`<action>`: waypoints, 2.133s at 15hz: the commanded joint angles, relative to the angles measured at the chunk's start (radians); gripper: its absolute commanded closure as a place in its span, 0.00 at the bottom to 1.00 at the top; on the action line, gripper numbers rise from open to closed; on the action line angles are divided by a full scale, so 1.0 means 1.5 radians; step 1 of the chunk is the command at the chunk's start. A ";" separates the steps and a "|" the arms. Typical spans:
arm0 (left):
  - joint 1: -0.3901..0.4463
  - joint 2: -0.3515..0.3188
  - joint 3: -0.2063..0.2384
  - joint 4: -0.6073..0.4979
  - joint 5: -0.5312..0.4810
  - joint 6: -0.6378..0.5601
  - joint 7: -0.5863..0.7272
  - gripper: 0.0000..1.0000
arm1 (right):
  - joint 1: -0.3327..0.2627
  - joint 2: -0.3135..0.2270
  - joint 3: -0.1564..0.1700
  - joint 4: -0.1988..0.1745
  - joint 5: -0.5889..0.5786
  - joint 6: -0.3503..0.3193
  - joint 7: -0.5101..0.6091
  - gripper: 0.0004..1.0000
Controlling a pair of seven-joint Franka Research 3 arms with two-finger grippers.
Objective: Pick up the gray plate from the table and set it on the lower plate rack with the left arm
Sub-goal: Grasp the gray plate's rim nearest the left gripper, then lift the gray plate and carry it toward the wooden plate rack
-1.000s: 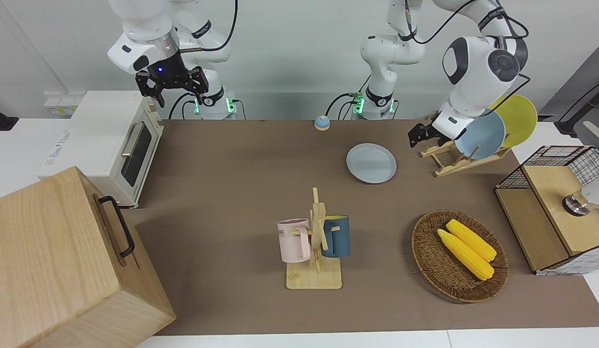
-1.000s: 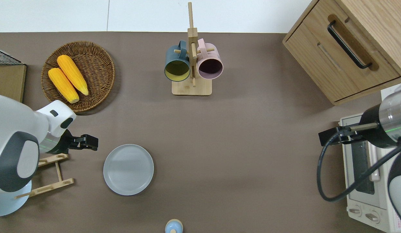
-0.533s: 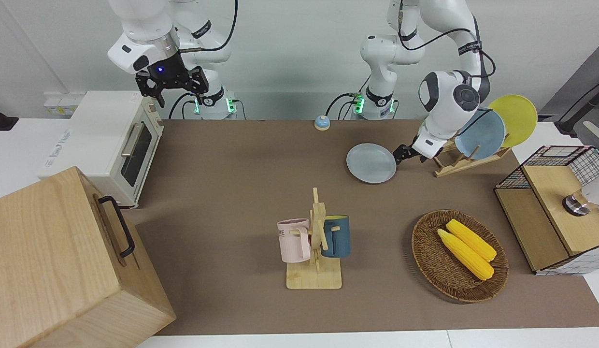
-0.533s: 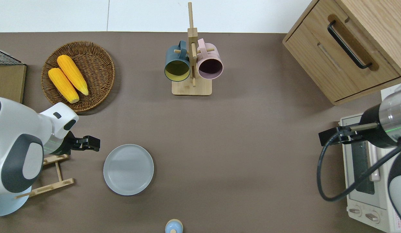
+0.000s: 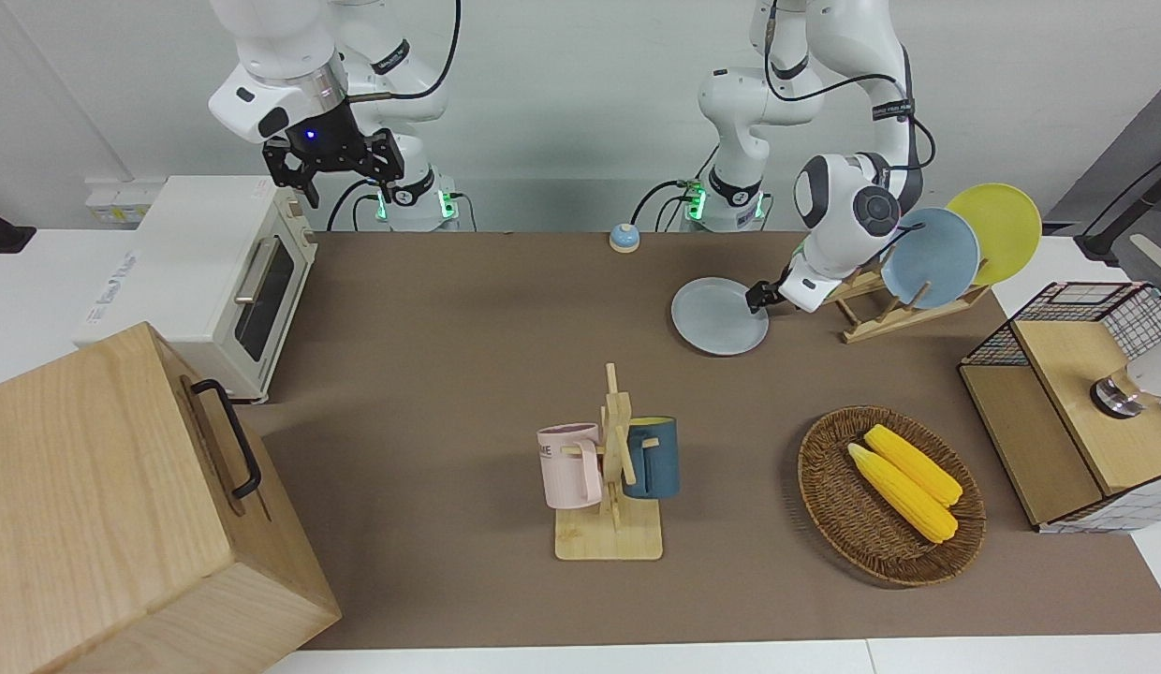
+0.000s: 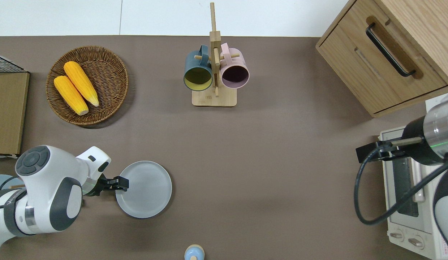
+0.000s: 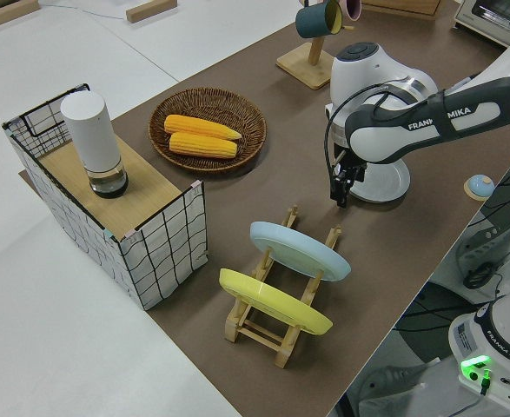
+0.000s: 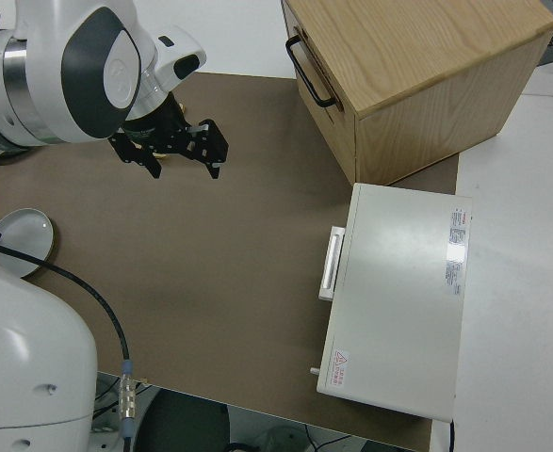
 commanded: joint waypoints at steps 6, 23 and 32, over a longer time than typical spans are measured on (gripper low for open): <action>-0.007 0.004 0.001 -0.012 -0.017 0.026 -0.030 1.00 | -0.009 -0.003 0.004 0.004 0.002 -0.010 -0.002 0.01; 0.001 -0.012 0.038 0.189 0.144 -0.189 -0.101 1.00 | -0.010 -0.003 0.004 0.004 0.002 -0.010 -0.002 0.01; -0.007 -0.019 0.023 0.280 0.411 -0.435 -0.217 1.00 | -0.009 -0.003 0.004 0.004 0.002 -0.010 -0.002 0.01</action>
